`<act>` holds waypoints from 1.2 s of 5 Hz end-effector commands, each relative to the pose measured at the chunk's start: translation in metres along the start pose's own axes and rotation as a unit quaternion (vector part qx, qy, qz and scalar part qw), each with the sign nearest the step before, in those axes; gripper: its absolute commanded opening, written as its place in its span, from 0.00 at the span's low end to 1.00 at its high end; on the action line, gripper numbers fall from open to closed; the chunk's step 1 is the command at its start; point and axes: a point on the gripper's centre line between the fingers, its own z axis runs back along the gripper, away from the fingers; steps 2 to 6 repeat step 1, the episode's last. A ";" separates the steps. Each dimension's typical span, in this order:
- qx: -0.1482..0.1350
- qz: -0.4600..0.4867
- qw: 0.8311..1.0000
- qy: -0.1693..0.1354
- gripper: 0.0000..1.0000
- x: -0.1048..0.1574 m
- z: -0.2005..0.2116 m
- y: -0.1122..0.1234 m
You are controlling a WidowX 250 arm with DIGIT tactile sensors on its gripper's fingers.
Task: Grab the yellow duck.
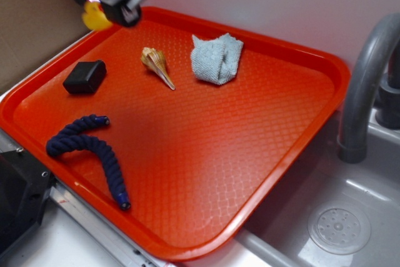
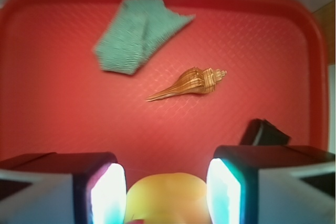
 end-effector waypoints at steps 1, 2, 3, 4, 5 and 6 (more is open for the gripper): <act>-0.022 -0.041 0.999 -0.018 0.00 -0.004 0.010 0.000; -0.022 -0.041 0.999 -0.018 0.00 -0.004 0.010 0.000; -0.022 -0.041 0.999 -0.018 0.00 -0.004 0.010 0.000; -0.022 -0.041 0.999 -0.018 0.00 -0.004 0.010 0.000; -0.022 -0.041 0.999 -0.018 0.00 -0.004 0.010 0.000; -0.022 -0.041 0.999 -0.018 0.00 -0.004 0.010 0.000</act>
